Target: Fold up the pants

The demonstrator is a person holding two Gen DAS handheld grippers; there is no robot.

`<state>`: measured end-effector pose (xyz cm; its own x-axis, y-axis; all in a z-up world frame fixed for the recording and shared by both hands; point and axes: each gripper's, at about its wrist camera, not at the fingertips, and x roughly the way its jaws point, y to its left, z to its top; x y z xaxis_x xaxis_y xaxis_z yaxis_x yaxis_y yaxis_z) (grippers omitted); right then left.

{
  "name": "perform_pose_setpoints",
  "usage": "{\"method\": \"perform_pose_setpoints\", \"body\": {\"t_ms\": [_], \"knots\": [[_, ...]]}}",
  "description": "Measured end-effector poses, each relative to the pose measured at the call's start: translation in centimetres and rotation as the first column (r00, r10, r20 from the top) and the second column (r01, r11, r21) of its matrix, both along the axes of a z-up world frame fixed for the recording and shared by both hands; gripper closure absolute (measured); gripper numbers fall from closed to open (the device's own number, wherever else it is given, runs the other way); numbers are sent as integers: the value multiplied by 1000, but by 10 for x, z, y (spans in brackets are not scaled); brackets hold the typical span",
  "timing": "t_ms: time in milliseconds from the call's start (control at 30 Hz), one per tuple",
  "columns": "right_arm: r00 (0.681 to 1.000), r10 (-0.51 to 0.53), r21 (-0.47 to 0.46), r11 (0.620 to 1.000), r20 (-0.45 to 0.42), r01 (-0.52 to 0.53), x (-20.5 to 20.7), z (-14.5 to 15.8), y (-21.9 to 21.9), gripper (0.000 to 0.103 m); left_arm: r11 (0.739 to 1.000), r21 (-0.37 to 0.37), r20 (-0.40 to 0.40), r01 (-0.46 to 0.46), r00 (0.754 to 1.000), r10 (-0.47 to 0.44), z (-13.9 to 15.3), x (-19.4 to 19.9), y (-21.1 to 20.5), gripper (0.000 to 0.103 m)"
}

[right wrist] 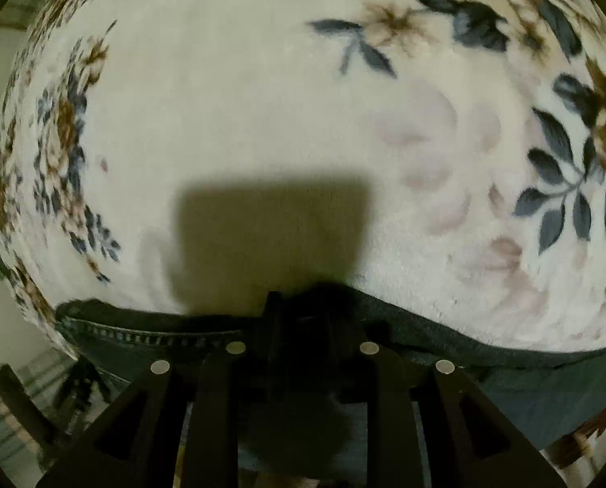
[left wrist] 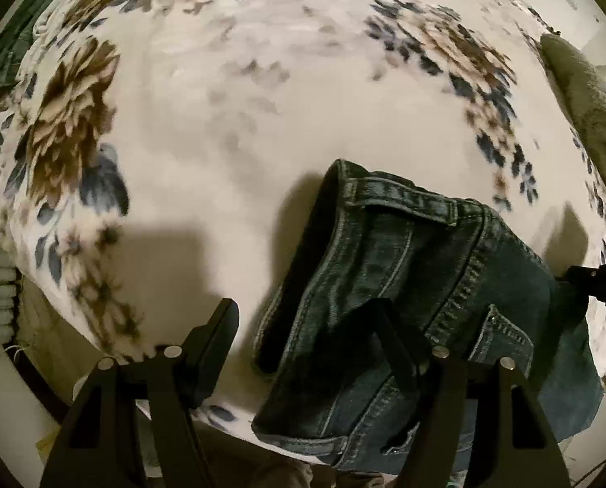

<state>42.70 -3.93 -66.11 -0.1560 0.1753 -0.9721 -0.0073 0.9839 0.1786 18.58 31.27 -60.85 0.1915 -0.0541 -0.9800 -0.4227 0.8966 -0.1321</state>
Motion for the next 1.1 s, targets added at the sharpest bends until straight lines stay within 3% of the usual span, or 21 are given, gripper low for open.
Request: {"method": "perform_pose_setpoints", "body": {"t_ms": [33,67,167,233,300,333,367,400,433,467,500,600,633,767,933,1100], "knots": [[1000,9,-13,1000,20,-9,0,2,2,91,1000,-21,13,9,1000,-9,-1,0,0,62],[999,5,-28,1000,35,-4,1,4,0,93,999,-41,24,18,1000,-17,-3,2,-1,70],[995,-101,1,995,26,101,5,0,-11,93,999,-18,16,47,999,-47,-5,9,-6,70],[994,-104,14,995,30,104,1,1,-13,93,999,-23,0,41,999,-41,-4,14,-7,69],[995,-86,37,996,43,85,-3,9,-17,86,999,8,-28,38,999,-38,9,16,-11,68],[995,-94,65,994,45,91,-7,13,-20,70,999,28,-33,40,999,-39,18,21,-15,68],[991,-121,113,987,52,115,-15,21,-30,45,996,67,-36,51,998,-49,28,22,-23,65],[986,-151,153,978,64,140,-21,27,-38,35,990,115,-36,78,997,-74,41,24,-37,62],[978,-192,199,965,80,173,-31,34,-52,27,986,134,-33,98,995,-95,49,25,-48,50],[968,-233,231,951,91,207,-45,40,-68,27,981,152,-26,120,993,-117,58,26,-62,33],[954,-283,249,935,99,251,-63,46,-85,27,976,164,-14,146,989,-146,67,28,-80,28],[890,-445,278,871,100,404,-112,56,-162,27,959,174,22,223,973,-230,91,28,-138,24],[864,-494,275,848,99,454,-129,57,-180,27,951,179,32,251,965,-261,98,28,-156,24],[698,-709,257,696,100,670,-210,53,-308,27,917,150,28,369,926,-377,101,36,-253,23],[407,-906,301,422,115,855,-302,40,-478,27,872,148,0,467,881,-472,89,44,-349,23],[167,-978,413,203,122,888,-353,12,-589,27,829,160,-49,536,843,-536,67,50,-434,23]]}}
